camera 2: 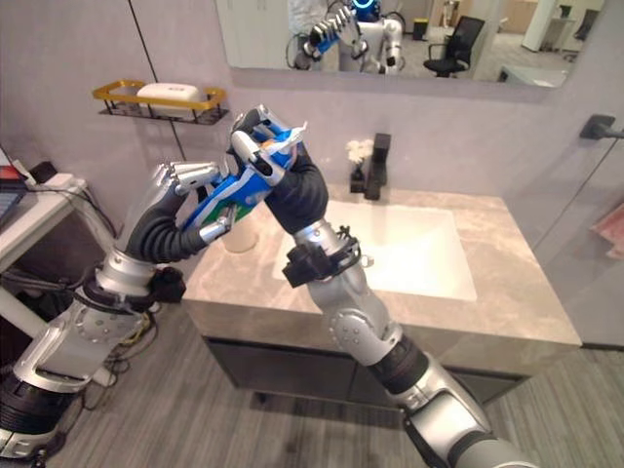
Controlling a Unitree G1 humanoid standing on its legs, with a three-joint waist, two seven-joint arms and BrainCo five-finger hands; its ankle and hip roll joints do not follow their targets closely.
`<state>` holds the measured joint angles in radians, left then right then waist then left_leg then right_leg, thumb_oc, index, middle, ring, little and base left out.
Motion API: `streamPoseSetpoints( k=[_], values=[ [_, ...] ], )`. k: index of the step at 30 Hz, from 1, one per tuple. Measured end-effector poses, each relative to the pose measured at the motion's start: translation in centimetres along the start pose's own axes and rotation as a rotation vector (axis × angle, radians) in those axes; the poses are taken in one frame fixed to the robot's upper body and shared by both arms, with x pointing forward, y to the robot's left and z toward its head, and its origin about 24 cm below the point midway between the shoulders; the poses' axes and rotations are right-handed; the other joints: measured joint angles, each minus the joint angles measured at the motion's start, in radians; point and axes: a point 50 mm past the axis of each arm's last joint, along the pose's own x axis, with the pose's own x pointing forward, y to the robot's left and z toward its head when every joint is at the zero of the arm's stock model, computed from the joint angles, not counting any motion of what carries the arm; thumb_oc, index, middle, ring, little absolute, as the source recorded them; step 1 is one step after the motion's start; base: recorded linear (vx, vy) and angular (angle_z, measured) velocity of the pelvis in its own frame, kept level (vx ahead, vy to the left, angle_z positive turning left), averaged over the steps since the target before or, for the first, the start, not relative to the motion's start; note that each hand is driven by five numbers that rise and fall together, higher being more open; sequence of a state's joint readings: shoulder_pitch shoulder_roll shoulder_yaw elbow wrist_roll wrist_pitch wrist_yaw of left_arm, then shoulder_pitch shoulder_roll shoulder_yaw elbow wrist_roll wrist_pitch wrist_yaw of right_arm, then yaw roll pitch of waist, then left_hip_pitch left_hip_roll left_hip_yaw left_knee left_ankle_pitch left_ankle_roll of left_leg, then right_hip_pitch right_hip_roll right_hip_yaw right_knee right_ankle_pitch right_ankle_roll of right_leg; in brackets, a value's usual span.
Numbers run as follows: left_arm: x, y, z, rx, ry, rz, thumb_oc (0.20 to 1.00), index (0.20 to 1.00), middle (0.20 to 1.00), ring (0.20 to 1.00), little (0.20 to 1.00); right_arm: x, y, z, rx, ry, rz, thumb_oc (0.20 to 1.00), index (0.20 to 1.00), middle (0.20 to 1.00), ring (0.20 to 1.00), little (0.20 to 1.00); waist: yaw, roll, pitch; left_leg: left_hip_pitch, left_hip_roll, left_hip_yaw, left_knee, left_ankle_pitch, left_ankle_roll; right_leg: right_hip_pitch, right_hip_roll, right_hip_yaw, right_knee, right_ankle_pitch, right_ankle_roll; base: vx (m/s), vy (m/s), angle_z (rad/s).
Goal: Put brush and paste in cup on sink, flatten towel.
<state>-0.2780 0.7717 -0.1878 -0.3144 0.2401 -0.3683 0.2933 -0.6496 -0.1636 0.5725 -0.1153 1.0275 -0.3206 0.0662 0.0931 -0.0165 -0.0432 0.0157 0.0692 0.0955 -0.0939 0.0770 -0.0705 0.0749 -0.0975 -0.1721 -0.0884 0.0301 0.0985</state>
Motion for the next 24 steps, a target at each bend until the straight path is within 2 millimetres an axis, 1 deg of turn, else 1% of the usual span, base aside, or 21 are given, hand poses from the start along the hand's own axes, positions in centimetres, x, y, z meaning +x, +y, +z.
streamPoseSetpoints(
  k=[2,3,4,5,7,8,10,11,12,15,16,17,18,20,22,23,24],
  values=[
    [-0.1,-0.1,0.0,-0.019,0.01,0.005,0.2,0.2,0.2,0.2,0.2,0.0,0.1,-0.1,0.005,0.0,0.0,0.2,0.2,0.2,0.2,0.2,-0.001,0.0,0.0,0.0,0.0,0.0,0.0,0.0,0.0,0.0,0.0,0.0,0.0,0.0,0.0,0.0,0.0,0.0],
    [-0.1,0.0,0.0,-0.025,0.012,0.007,0.395,0.395,0.395,0.395,0.395,0.1,0.1,-0.1,0.007,-0.001,0.001,0.2,0.2,0.2,0.2,0.2,0.0,-0.001,0.0,0.0,0.0,0.0,0.0,0.0,0.0,0.0,0.0,0.0,0.0,0.0,0.0,0.0,0.0,0.0],
    [-0.1,0.0,-0.1,-0.034,0.017,0.012,0.435,0.435,0.435,0.435,0.435,0.1,0.2,-0.1,0.011,-0.004,0.0,0.2,0.2,0.2,0.2,0.2,0.001,-0.001,0.0,0.0,0.0,-0.001,0.0,0.0,0.0,0.001,0.0,0.0,0.0,0.0,0.0,0.0,0.0,0.0],
    [-0.2,0.0,-0.3,-0.052,0.032,0.026,0.809,0.809,0.809,0.809,0.809,0.0,0.1,-0.2,0.013,-0.007,-0.006,0.2,0.2,0.2,0.2,0.2,0.001,-0.001,0.0,0.0,0.0,-0.001,0.0,0.0,0.0,0.001,0.0,-0.001,0.0,0.0,0.0,0.0,0.0,0.0],
    [-0.5,-0.1,-0.8,-0.09,0.082,0.06,1.0,1.0,1.0,1.0,1.0,-0.3,0.0,-0.4,0.022,-0.005,-0.032,0.2,0.2,0.2,0.2,0.2,0.002,-0.001,-0.001,0.0,0.0,-0.002,0.0,0.0,0.0,0.004,0.0,-0.002,0.0,0.0,0.0,0.0,0.0,0.0],
    [-0.6,-0.1,-1.1,-0.097,0.101,0.069,1.0,1.0,1.0,1.0,1.0,-0.4,-0.1,-0.4,0.024,-0.003,-0.043,0.2,0.2,0.2,0.2,0.2,0.002,-0.002,-0.001,0.0,0.0,-0.003,0.0,0.0,0.0,0.005,0.0,-0.003,0.0,0.0,0.0,0.0,0.0,0.0],
    [-1.3,-1.5,-0.1,-0.193,0.138,0.128,1.0,1.0,1.0,1.0,1.0,-0.7,-0.2,-0.5,0.014,-0.007,-0.058,0.2,0.2,0.2,0.2,0.2,0.003,-0.003,-0.001,0.001,-0.003,-0.007,0.0,0.0,0.001,0.009,-0.003,-0.007,0.0,0.0,0.0,-0.01,-0.002,0.06],
    [-2.0,-2.5,0.5,-0.239,0.15,0.115,1.0,1.0,1.0,1.0,1.0,-0.8,-0.3,-0.5,0.008,-0.005,-0.072,0.2,0.2,0.2,0.2,0.2,0.003,-0.007,0.0,0.001,-0.004,-0.009,0.0,0.0,0.0,0.009,-0.003,-0.009,0.0,0.0,0.0,-0.01,0.0,0.07],
    [-2.9,-3.1,0.6,-0.241,0.176,0.074,1.0,1.0,1.0,1.0,1.0,-0.8,-0.5,-0.4,-0.006,-0.003,-0.088,0.2,0.2,0.2,0.2,0.2,0.007,-0.012,0.003,-0.001,-0.002,-0.013,0.0,0.001,0.0,0.01,0.0,-0.012,0.0,0.0,0.0,-0.01,0.0,0.08],
    [-4.3,-3.3,0.2,-0.226,0.238,0.025,1.0,1.0,1.0,1.0,1.0,-0.9,-1.0,0.1,-0.04,-0.028,-0.13,0.2,0.2,0.2,0.2,0.2,0.009,-0.015,0.006,-0.007,-0.002,-0.034,0.0,0.001,-0.002,0.015,0.0,-0.034,-0.003,-0.007,-0.001,0.0,0.005,0.22],
    [-4.9,-3.4,-0.1,-0.229,0.271,0.027,1.0,1.0,1.0,1.0,1.0,-0.9,-1.3,0.4,-0.049,-0.047,-0.152,0.2,0.2,0.2,0.2,0.2,0.03,-0.015,0.006,-0.015,-0.003,-0.043,0.0,0.0,-0.005,0.013,0.0,-0.043,-0.003,-0.007,-0.001,-0.02,0.004,0.29],
    [-5.5,-3.6,-0.6,-0.239,0.312,0.021,1.0,1.0,1.0,1.0,1.0,-1.0,-1.4,0.6,-0.055,-0.058,-0.162,0.2,0.2,0.2,0.2,0.2,0.03,-0.016,0.009,-0.02,-0.005,-0.057,0.0,0.002,-0.007,0.014,-0.001,-0.058,-0.004,-0.009,0.0,-0.01,0.001,0.27],
    [-6.2,-3.8,-0.9,-0.251,0.352,0.016,1.0,1.0,1.0,1.0,1.0,-1.0,-1.6,0.7,-0.065,-0.055,-0.175,0.2,0.2,0.2,0.2,0.2,0.045,-0.02,0.011,-0.022,-0.006,-0.059,0.0,0.003,-0.006,0.016,-0.001,-0.062,-0.004,-0.011,0.001,-0.02,-0.006,0.24],
    [-8.2,-4.1,-1.1,-0.304,0.445,0.007,1.0,1.0,1.0,1.0,1.0,-1.1,-2.0,1.4,-0.123,-0.07,-0.188,0.2,0.2,0.2,0.2,0.2,0.068,-0.03,0.021,-0.041,-0.012,-0.081,0.0,0.006,-0.004,0.013,-0.004,-0.08,-0.001,-0.013,0.003,-0.01,-0.006,0.26],
    [-9.7,-4.4,-1.7,-0.358,0.534,0.007,1.0,1.0,1.0,1.0,1.0,-1.1,-3.0,3.0,-0.195,-0.116,-0.232,0.2,0.2,0.2,0.2,0.2,0.074,-0.037,0.028,-0.057,-0.019,-0.119,0.0,0.015,-0.003,0.014,-0.007,-0.12,-0.008,-0.019,0.004,0.01,-0.002,0.55],
    [-10.5,-4.3,-2.0,-0.373,0.574,0.002,1.0,1.0,1.0,1.0,1.0,-1.3,-3.6,3.8,-0.225,-0.136,-0.259,0.2,0.2,0.2,0.2,0.2,0.103,-0.042,0.035,-0.06,-0.02,-0.121,0.0,0.017,-0.002,0.012,-0.006,-0.125,-0.007,-0.021,0.004,0.01,-0.001,0.39],
    [-11.9,-4.0,-2.2,-0.386,0.632,-0.005,1.0,1.0,1.0,1.0,1.0,-1.3,-4.1,4.9,-0.265,-0.168,-0.283,0.2,0.2,0.2,0.2,0.2,0.131,-0.047,0.045,-0.066,-0.021,-0.131,0.0,0.017,-0.002,0.012,-0.007,-0.137,-0.008,-0.025,0.004,0.01,-0.002,0.26]
  ],
)
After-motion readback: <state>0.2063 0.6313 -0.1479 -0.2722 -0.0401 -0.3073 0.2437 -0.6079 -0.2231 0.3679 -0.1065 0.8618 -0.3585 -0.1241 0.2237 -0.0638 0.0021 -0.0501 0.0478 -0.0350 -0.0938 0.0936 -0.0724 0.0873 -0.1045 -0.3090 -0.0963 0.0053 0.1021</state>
